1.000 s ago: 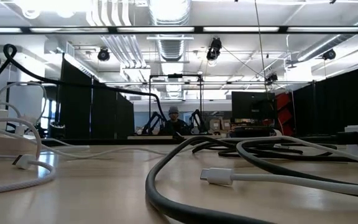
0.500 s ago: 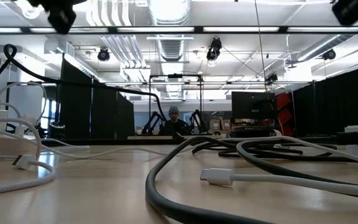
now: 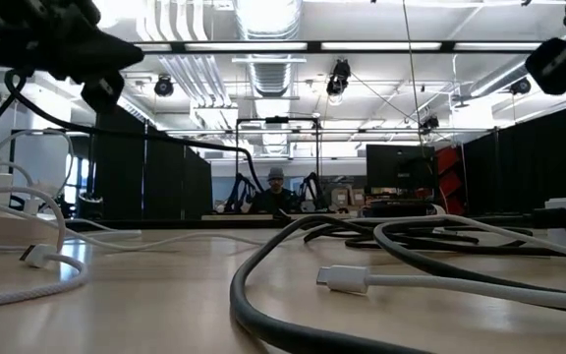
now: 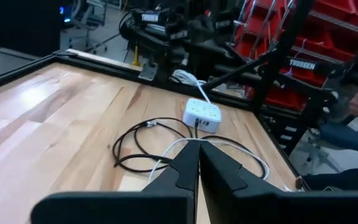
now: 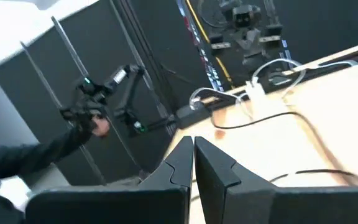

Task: Insert USB
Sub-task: Return to Home Position

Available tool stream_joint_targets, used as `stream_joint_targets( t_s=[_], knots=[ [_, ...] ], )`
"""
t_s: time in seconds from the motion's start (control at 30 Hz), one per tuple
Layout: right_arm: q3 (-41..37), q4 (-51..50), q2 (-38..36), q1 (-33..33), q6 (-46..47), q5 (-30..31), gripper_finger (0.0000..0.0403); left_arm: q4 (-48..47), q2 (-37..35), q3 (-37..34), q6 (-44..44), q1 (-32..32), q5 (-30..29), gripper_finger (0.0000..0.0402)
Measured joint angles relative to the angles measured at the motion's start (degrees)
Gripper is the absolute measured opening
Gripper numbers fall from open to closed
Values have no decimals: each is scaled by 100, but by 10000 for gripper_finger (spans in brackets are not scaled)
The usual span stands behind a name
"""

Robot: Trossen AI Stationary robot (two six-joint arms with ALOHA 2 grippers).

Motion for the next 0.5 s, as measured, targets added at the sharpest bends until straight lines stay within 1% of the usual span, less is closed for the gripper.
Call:
stream_joint_targets(
  t_s=[0.17,0.27,0.37,0.5],
  knots=[
    [-520,981,4,-196,-366,-862,0,786,222,-306,169,0,202,0],
    [-604,1186,18,-467,-449,-1431,0,1176,390,-463,142,11,217,0],
    [-604,1327,24,-873,-604,-2204,0,1584,586,-589,160,11,273,0],
    [-600,1399,30,-1589,-729,-3197,0,1677,865,-677,251,11,311,0]
  ],
)
